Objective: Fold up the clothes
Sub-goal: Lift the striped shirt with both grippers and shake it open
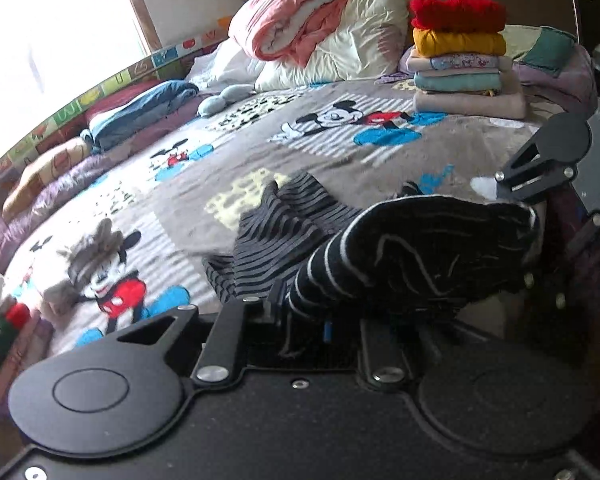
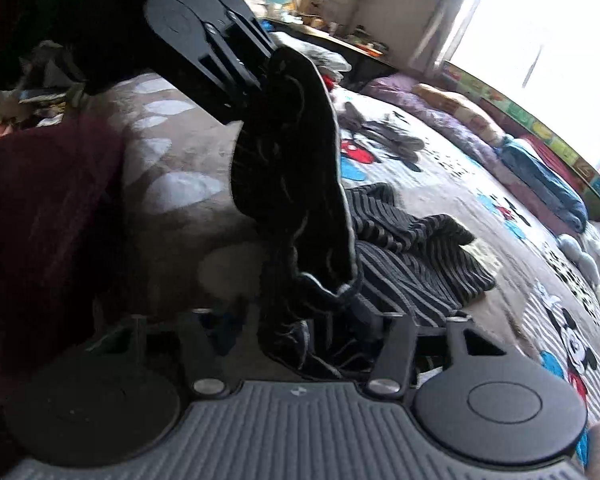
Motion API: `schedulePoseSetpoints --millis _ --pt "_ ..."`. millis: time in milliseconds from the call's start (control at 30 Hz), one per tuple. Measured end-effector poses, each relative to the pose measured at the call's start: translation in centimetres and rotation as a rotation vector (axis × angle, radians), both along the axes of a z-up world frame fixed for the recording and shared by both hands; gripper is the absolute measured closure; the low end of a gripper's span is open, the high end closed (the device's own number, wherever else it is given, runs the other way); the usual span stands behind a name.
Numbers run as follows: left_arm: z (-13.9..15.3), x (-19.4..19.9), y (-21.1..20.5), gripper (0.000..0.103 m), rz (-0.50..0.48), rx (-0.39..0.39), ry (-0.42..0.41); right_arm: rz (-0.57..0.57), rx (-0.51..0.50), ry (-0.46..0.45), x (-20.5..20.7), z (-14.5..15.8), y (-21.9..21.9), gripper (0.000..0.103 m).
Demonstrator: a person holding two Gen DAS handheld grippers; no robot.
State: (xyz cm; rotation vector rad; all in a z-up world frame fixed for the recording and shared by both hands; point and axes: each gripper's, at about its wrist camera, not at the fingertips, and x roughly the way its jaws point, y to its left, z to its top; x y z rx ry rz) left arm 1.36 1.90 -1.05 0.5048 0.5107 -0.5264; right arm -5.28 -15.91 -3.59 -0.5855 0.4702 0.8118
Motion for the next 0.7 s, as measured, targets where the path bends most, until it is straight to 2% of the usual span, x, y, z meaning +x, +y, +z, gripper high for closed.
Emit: schedulePoseSetpoints --millis 33,100,233,500,700 --pt "0.4 0.2 0.0 0.087 -0.004 0.008 -0.010 -0.005 0.011 0.003 0.3 0.3 -0.2 0.077" --pt "1.3 0.8 0.1 0.087 -0.010 0.023 -0.033 -0.012 0.045 0.002 0.9 1.4 -1.0 0.082" --pt "3.5 2.8 0.0 0.086 -0.026 0.042 -0.082 -0.025 0.113 -0.022 2.7 4.6 -2.6 0.084" --pt "8.6 7.9 -0.9 0.087 -0.030 0.042 -0.167 -0.068 0.206 -0.074 9.8 11.9 -5.9 0.085" --pt "11.6 11.7 -1.3 0.087 -0.026 0.028 -0.183 -0.093 0.247 -0.077 15.0 15.8 -7.8 0.085"
